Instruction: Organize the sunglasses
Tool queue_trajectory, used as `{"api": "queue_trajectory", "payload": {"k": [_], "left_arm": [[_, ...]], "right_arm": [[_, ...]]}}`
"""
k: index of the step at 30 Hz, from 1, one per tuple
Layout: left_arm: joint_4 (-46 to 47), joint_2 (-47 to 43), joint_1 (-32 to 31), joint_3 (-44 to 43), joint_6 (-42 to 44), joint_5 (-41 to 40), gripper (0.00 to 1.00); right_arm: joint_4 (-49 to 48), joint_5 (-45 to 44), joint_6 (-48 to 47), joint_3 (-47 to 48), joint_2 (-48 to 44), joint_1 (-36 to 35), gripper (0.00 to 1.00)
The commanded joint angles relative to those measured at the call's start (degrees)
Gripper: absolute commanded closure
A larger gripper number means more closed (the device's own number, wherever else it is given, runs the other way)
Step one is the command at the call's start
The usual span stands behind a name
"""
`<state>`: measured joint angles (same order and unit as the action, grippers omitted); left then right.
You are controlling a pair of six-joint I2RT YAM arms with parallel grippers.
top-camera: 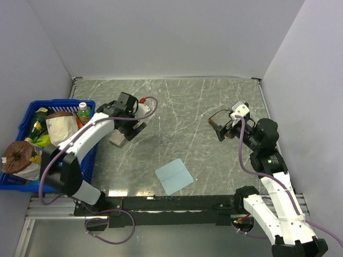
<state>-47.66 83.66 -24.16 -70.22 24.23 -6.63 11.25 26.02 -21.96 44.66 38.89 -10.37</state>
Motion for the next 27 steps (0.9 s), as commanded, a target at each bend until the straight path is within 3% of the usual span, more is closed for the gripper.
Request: {"api": "queue_trajectory", "payload": {"k": [1,13,27], "left_arm": [[8.9,4.8,-0.4,-1.2,-5.7,-6.5,0.04],[14.5,18.7,-0.4,-3.6,-9.9,-13.4,0.03],[14.2,25.7,3.2,-7.6,-10.4,-9.0,0.04]], "right_arm": [[-1.2,0.3,-0.5,0.1,-0.1,-0.2,0.0],[-1.1,0.8,-1.2,-0.2,-0.2,-0.3,0.0],[-0.9,1.4,-1.3,-0.2,0.0,-0.3,0.0]]}}
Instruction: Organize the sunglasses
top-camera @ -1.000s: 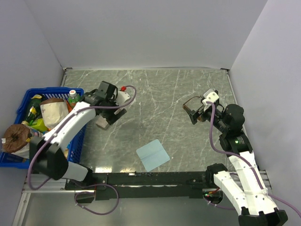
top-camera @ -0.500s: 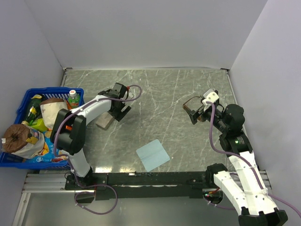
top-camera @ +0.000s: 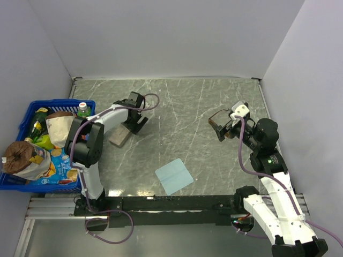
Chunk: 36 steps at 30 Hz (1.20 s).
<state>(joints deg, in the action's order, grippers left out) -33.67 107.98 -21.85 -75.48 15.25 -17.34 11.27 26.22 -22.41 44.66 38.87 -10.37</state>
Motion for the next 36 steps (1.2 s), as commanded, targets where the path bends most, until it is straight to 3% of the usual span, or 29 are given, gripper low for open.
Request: {"api": "queue_trajectory", "payload": {"k": [1,9,15,21,27,36], "left_arm": [[0.0,1.6,1.2,-2.6,-1.4,2.0,0.04],[-1.8,3.0,2.2,-3.5,-0.7,6.5,0.01],[-3.6,3.3,2.7,-4.2,-0.4,9.9,0.15],[-5.4,3.9,2.9,-5.2,-0.6,12.5,0.39],[-6.1,4.0,2.2,-7.1,-1.2,16.8,0.39],[-4.0,4.9,-6.7,-8.0,-1.0,18.8,0.37]], "right_arm": [[-0.9,1.2,-0.9,-0.2,0.0,-0.3,0.0],[-0.7,1.5,-1.0,-0.1,0.1,-0.3,0.0],[-0.7,1.6,-1.0,-0.1,0.2,-0.3,0.0],[-0.6,1.9,-1.1,-0.1,0.3,-0.3,0.0],[-0.5,2.0,-1.0,-0.1,0.6,-0.3,0.0],[-0.5,1.8,-1.0,-0.1,0.9,-0.3,0.0]]}}
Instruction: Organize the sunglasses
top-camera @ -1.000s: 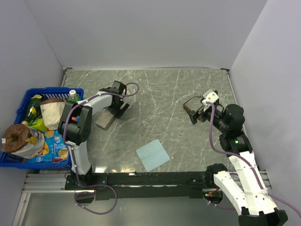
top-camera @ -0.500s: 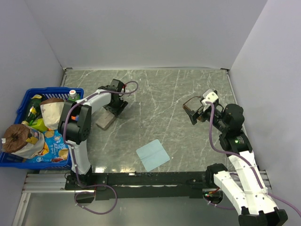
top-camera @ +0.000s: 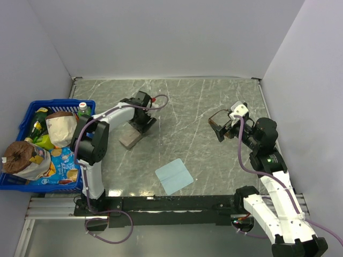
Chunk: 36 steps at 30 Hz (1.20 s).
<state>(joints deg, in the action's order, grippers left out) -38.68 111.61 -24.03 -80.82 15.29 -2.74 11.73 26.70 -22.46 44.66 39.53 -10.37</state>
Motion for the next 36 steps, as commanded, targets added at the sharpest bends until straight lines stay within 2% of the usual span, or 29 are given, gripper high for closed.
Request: {"api": "queue_trajectory", "payload": {"k": [1,5,8,11,12,14,15,22,28,36], "left_arm": [[0.9,1.5,-5.2,-3.0,-1.0,5.3,0.37],[0.5,1.5,-9.4,-4.0,-0.7,6.9,0.34],[0.7,1.4,-11.3,-4.0,-0.7,7.7,0.25],[0.5,0.8,-11.4,-3.3,-0.6,7.7,0.13],[0.7,0.5,-11.4,-2.9,-0.2,7.3,0.05],[0.7,-1.5,-11.3,-1.6,0.4,7.5,0.01],[0.6,-2.2,-11.3,-1.3,0.9,8.0,0.03],[-1.3,-6.2,-10.1,1.2,2.7,8.1,0.03],[-5.1,-4.6,-8.4,0.3,4.8,13.7,0.04],[-5.7,-2.0,-8.1,0.5,5.5,13.5,0.03]], "right_arm": [[-0.9,1.3,-0.9,-0.1,0.1,-0.3,0.0],[-0.9,1.3,-1.0,-0.1,0.3,-0.4,0.0],[-0.9,1.2,-1.1,-0.1,0.3,-0.3,0.0],[-1.0,1.2,-1.1,-0.2,0.3,-0.3,0.0],[-1.1,1.3,-1.1,-0.2,0.4,-0.3,0.0],[-0.8,1.4,-1.1,-0.1,0.4,-0.3,0.0],[-0.8,1.4,-1.1,-0.1,0.5,-0.3,0.0],[-0.8,1.5,-0.9,-0.1,0.1,-0.2,0.0],[-0.7,1.6,-0.9,0.0,0.0,-0.3,0.0],[-0.7,1.6,-1.2,-0.1,0.2,-0.3,0.0]]}}
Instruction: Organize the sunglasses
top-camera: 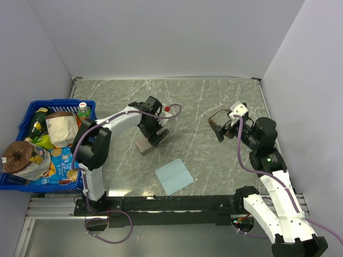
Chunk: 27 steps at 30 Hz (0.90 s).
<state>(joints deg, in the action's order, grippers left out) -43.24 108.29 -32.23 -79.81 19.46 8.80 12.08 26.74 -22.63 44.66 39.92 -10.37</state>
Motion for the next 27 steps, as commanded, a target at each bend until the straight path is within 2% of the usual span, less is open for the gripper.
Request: {"api": "queue_trajectory", "payload": {"k": [1,7,10,11,14,19,22,27], "left_arm": [[-1.5,1.9,0.1,-0.8,1.5,2.6,0.04],[-2.1,3.5,0.1,-1.2,1.9,3.4,0.01],[-1.8,3.2,0.4,-1.2,1.9,4.3,0.09],[-1.9,3.1,0.4,-1.3,1.8,4.5,0.18],[-2.0,2.5,0.7,-1.8,1.9,5.2,0.27],[-2.1,1.0,0.8,-2.0,1.8,6.8,0.35],[-2.8,0.2,0.8,-2.5,1.9,8.3,0.45],[-4.4,-3.8,0.9,-4.1,2.6,13.1,0.48]], "right_arm": [[-1.0,1.6,-1.0,0.0,-0.1,-0.3,0.0],[-0.9,1.8,-1.1,-0.1,-0.2,-0.3,0.0],[-0.9,1.8,-1.2,-0.1,-0.1,-0.2,0.0],[-0.8,2.1,-1.2,-0.1,0.0,-0.2,0.0],[-0.9,2.3,-1.3,-0.4,-0.1,-0.3,0.0],[1.5,8.5,-4.0,-0.4,-0.4,-0.3,0.0],[4.4,12.4,-5.5,0.8,0.0,-0.3,0.0],[8.0,21.0,-5.7,1.5,-0.4,-0.4,0.0]]}}
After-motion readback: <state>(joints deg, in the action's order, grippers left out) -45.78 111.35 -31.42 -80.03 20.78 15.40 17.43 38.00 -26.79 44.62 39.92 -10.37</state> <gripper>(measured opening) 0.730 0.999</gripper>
